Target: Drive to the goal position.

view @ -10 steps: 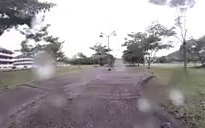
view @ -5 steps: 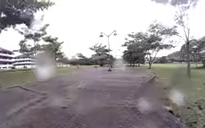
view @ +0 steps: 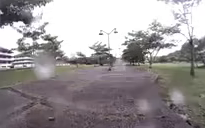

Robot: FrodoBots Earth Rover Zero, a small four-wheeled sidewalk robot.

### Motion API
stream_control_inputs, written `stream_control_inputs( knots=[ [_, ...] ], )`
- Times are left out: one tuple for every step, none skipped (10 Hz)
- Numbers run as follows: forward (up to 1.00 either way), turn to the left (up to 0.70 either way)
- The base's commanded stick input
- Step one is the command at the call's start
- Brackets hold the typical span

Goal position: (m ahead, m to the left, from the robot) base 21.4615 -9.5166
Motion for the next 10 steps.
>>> stream_control_inputs(
  knots=[
    [0.7, 0.0],
    [0.7, 0.0],
    [0.7, 0.0],
    [0.7, 0.0],
    [0.7, 0.0],
    [0.7, 0.0],
    [0.7, 0.0],
    [0.7, 0.0],
    [0.7, 0.0],
    [0.7, -0.08]
  ],
)
